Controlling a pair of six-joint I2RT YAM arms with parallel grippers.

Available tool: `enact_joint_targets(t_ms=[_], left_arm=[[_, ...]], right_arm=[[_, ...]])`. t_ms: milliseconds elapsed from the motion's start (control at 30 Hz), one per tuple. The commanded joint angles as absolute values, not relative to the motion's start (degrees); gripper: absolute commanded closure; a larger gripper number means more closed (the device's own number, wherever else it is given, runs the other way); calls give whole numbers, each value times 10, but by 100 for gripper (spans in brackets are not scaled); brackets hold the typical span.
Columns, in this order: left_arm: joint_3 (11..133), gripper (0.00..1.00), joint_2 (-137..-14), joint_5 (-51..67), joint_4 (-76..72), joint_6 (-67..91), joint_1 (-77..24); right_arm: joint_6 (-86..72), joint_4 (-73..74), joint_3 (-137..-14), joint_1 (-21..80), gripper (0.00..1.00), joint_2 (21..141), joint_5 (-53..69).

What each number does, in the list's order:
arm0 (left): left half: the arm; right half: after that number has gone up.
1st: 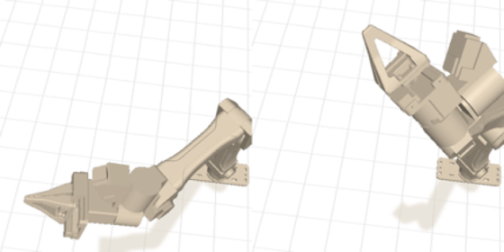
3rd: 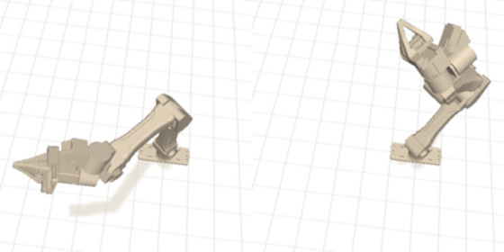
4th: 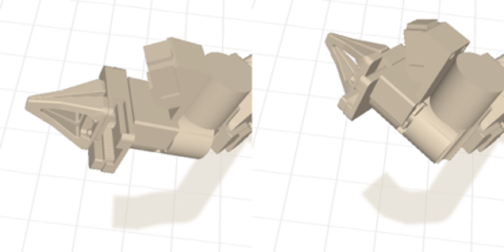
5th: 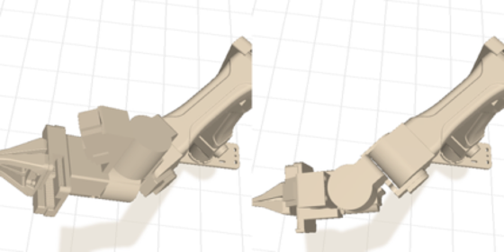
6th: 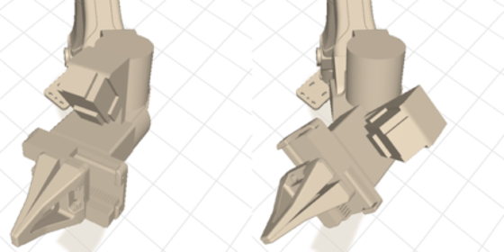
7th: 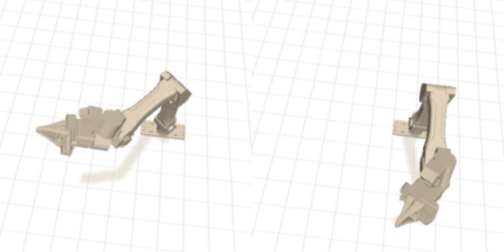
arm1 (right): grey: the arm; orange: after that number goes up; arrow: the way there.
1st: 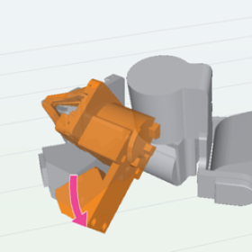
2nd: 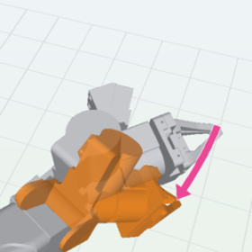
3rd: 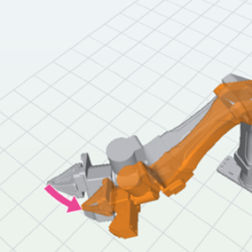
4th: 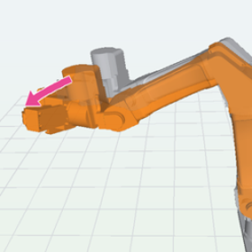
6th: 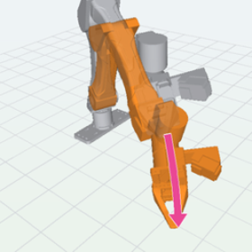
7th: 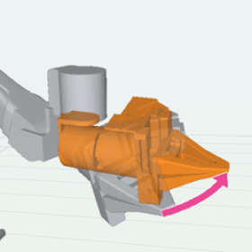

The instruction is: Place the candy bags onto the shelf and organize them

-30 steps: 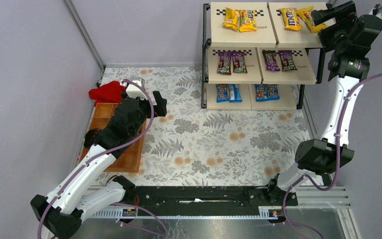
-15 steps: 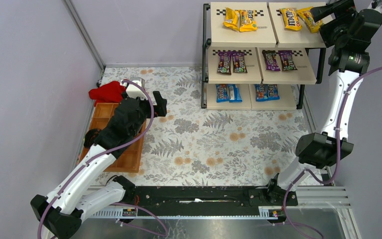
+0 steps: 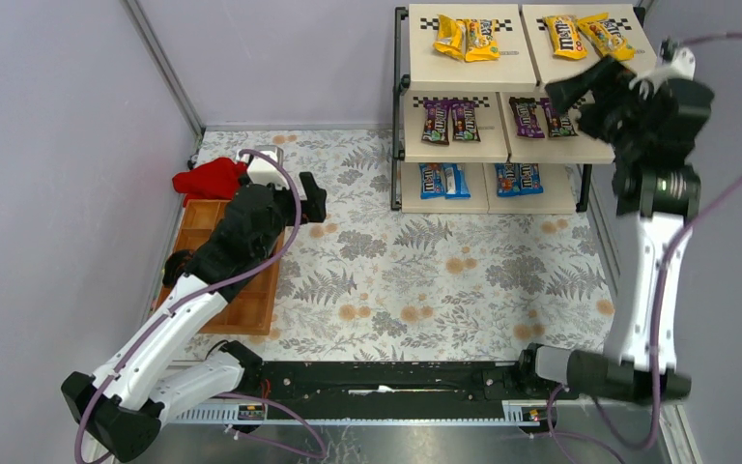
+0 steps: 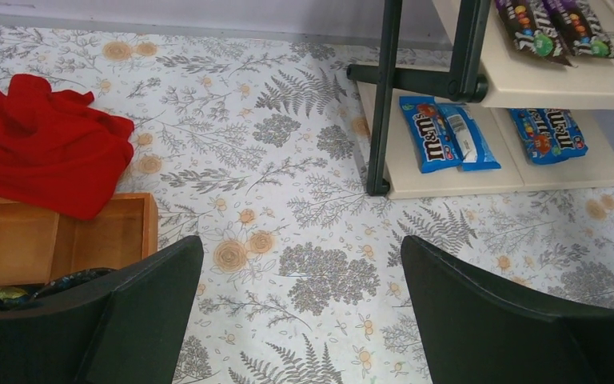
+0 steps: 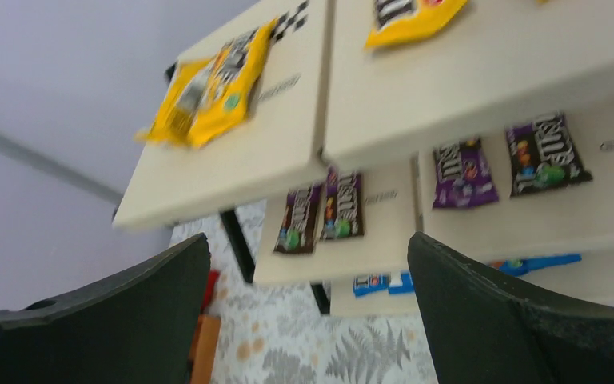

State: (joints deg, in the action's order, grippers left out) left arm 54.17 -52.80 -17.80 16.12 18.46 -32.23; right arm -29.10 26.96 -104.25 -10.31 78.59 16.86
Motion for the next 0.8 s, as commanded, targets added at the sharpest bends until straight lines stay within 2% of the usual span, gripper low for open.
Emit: enact_joint_targets(t_ms=[0, 267, 633, 767], left_arm=[[605, 1, -539, -163, 145, 197, -320], [702, 1, -538, -135, 148, 203, -320], [772, 1, -442, -164, 116, 133, -320], [753, 1, -401, -165, 88, 116, -320]], right_arm=[[-223, 221, -905, -89, 0, 621, 281], [-138, 201, -770, -25, 0, 440, 199], [-52, 213, -724, 133, 0, 322, -19], [-54, 205, -703, 152, 0, 284, -42]])
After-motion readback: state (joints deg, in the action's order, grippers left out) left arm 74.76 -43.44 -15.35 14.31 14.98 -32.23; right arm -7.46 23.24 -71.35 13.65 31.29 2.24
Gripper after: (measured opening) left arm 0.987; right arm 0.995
